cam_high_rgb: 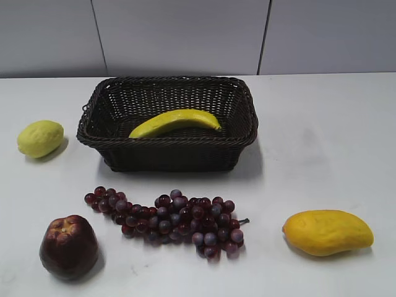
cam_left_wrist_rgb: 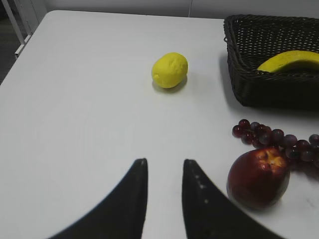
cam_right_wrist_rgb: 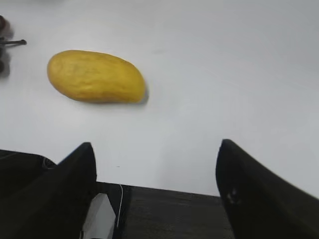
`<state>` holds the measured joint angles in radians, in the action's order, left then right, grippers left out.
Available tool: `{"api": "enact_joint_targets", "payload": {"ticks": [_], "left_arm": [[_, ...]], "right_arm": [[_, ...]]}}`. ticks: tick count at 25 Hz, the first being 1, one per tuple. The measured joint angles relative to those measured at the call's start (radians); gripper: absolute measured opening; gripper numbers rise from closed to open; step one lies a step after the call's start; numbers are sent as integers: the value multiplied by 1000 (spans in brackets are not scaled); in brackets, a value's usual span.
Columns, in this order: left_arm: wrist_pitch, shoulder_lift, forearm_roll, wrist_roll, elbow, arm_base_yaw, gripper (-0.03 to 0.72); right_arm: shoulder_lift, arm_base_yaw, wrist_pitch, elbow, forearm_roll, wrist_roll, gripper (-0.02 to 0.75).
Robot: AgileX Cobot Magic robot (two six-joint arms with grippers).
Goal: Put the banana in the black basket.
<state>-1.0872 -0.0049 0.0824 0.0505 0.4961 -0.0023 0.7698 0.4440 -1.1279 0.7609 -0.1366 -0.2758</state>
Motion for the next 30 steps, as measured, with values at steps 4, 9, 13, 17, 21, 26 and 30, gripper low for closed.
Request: {"api": "enact_joint_targets", "payload": {"ticks": [4, 9, 13, 17, 21, 26, 30], "left_arm": [[0, 0, 0, 0, 0, 0, 233], [0, 0, 0, 0, 0, 0, 233], [0, 0, 0, 0, 0, 0, 233], [0, 0, 0, 0, 0, 0, 233], [0, 0, 0, 0, 0, 0, 233], [0, 0, 0, 0, 0, 0, 233], [0, 0, 0, 0, 0, 1, 233]], "right_arm": [[-188, -146, -2, -82, 26, 53, 594], [-426, -289, -3, -121, 95, 164, 594], [-564, -367, -9, -127, 150, 263, 594], [-656, -412, -12, -140, 163, 338, 593], [-717, -417, -12, -182, 165, 362, 593], [-772, -417, -6, -237, 167, 365, 593], [-776, -419, 30, -245, 176, 367, 593]]}}
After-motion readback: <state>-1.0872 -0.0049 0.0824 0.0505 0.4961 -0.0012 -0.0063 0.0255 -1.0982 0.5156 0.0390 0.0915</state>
